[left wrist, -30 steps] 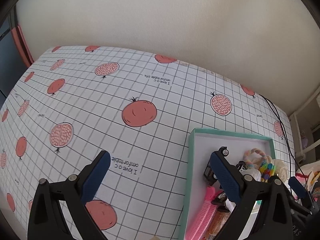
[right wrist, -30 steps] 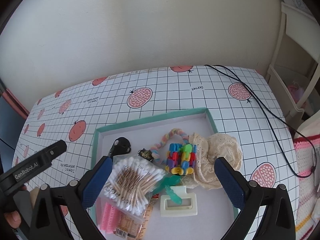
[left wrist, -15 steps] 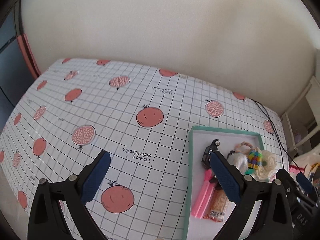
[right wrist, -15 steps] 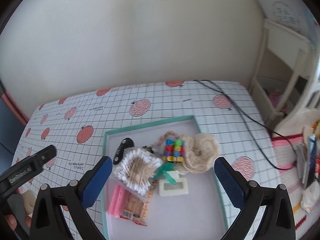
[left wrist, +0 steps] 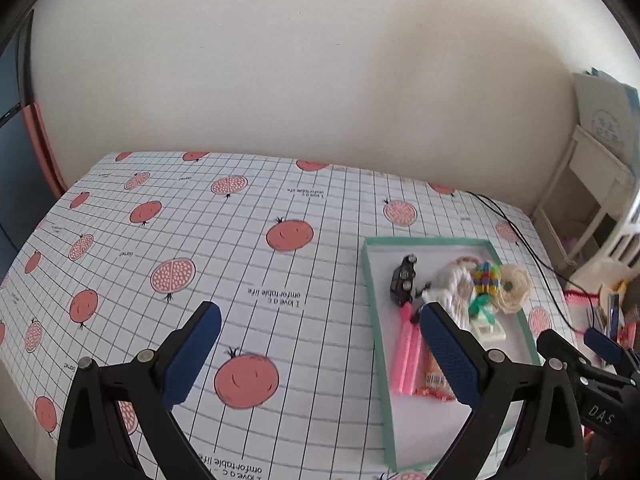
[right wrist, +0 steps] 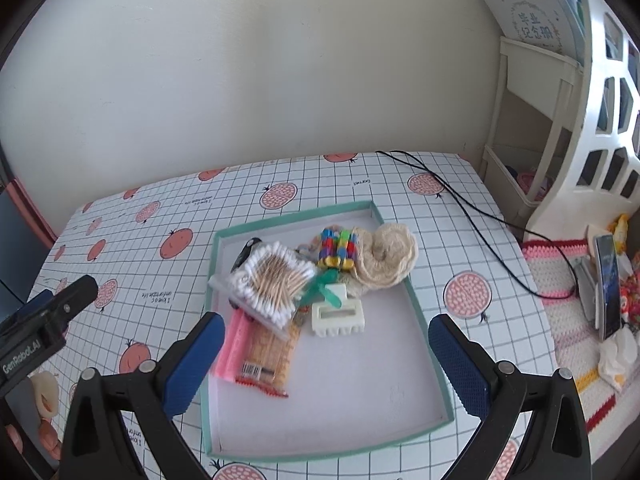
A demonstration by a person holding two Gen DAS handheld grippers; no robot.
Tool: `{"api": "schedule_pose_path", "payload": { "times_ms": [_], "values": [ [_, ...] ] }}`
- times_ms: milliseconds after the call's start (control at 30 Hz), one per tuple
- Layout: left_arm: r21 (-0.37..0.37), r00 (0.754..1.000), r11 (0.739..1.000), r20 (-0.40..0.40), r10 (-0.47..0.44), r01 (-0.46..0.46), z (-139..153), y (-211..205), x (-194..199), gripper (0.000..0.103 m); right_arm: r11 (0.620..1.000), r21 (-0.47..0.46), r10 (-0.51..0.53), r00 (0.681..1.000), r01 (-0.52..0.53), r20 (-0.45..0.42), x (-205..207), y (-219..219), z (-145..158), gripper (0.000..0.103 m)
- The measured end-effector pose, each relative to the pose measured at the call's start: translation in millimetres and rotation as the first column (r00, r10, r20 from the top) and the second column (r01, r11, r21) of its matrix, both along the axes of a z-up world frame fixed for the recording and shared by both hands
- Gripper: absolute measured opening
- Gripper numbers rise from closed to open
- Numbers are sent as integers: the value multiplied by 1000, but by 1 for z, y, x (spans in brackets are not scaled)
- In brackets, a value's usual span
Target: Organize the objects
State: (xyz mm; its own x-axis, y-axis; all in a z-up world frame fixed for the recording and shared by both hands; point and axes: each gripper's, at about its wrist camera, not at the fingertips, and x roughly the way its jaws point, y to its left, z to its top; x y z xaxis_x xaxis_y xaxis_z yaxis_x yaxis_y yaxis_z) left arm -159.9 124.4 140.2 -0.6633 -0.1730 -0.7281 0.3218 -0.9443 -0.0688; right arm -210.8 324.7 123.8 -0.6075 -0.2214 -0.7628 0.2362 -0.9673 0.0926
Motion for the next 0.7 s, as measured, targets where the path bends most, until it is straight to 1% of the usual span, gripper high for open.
{"api": "schedule_pose_path", "payload": {
  "times_ms": [67, 167, 267, 367, 467, 567, 700],
  "values": [
    [-10, 1000, 1000, 1, -7, 7, -7, 0, 9, 100, 1000, -15, 10, 1000, -10, 11, 8, 0, -7, 103],
    [-22, 1000, 1000, 1, -4, 4, -19, -3, 22, 100, 999, 23, 32, 999, -32, 7, 20, -4, -21, 103],
    [-32, 1000, 999, 20, -13, 14, -34, -6, 33, 100, 998, 35, 50, 998, -51, 23, 29, -5, -36, 103],
    [-68, 999, 997, 43, -17, 20, -53, -8, 45, 100, 997, 54, 59, 998, -61, 27, 38, -6, -50, 103],
    [-90, 998, 996, 65, -17, 22, -73, -12, 54, 100, 995, 78, 65, 997, -68, 34, 43, -7, -64, 103],
    [-91, 995, 995, 94, -21, 30, -93, -16, 60, 100, 991, 107, 75, 996, -80, 45, 50, -8, -80, 103],
    [-83, 990, 996, 136, -22, 34, -115, -19, 63, 100, 989, 114, 83, 994, -90, 65, 57, -7, -96, 103]
  ]
}}
